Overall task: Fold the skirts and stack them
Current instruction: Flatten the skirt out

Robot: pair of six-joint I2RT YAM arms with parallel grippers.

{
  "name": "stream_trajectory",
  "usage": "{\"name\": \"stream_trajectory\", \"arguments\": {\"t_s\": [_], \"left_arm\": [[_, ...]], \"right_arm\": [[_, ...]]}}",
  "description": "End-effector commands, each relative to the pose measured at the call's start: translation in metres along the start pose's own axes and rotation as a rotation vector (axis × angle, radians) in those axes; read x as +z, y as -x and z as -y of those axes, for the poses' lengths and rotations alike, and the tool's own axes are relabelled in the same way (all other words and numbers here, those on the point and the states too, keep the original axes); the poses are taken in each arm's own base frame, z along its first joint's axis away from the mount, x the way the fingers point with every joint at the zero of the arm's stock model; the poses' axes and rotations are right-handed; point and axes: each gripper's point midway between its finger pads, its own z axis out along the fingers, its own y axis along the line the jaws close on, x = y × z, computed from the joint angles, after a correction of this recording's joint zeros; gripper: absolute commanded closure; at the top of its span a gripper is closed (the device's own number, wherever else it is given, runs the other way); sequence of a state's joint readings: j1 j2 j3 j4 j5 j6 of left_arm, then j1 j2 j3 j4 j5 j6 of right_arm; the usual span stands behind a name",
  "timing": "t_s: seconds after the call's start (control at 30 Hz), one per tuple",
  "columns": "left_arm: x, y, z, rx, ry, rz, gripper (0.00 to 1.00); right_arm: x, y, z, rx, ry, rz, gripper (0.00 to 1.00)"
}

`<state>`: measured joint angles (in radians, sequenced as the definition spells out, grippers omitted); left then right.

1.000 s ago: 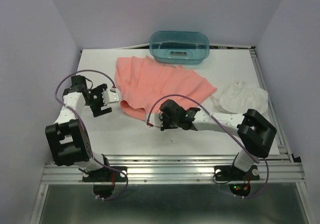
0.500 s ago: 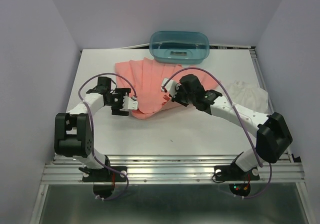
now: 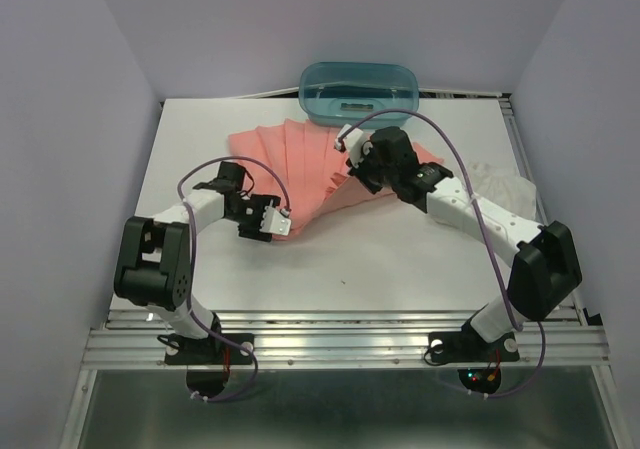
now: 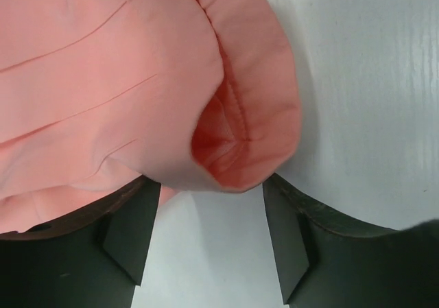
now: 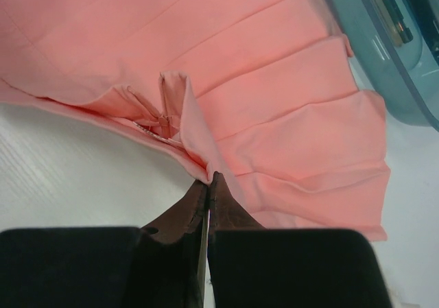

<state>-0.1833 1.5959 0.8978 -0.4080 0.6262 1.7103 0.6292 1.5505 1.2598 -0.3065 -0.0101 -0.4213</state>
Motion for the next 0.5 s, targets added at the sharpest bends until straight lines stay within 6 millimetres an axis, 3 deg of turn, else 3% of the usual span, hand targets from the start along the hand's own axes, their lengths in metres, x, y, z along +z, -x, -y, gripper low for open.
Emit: {"name": "stream_trajectory", "arguments": {"t_s": [0.0, 0.1, 0.17, 0.2, 0.47], "left_arm": [[-0.003, 0.022, 0.000, 0.026, 0.030, 0.046, 0.33], [-0.001, 0.025, -0.016, 0.021, 0.107, 0.050, 0.34], [-0.001, 0.027, -0.022, 0.003, 0.136, 0.058, 0.23], [-0.001, 0.028, -0.023, -0.005, 0.144, 0.062, 0.18], [0.003, 0.033, -0.014, 0.035, 0.118, 0.068, 0.18]], "right_arm": [[-0.002, 0.022, 0.010, 0.038, -0.029, 0.058, 0.99], [-0.003, 0.021, 0.015, 0.039, -0.039, 0.058, 0.99], [-0.004, 0.022, 0.015, 0.033, -0.041, 0.059, 0.99], [-0.005, 0.021, 0.015, 0.032, -0.042, 0.057, 0.99], [-0.004, 0.020, 0.019, 0.044, -0.047, 0.055, 0.99]]}}
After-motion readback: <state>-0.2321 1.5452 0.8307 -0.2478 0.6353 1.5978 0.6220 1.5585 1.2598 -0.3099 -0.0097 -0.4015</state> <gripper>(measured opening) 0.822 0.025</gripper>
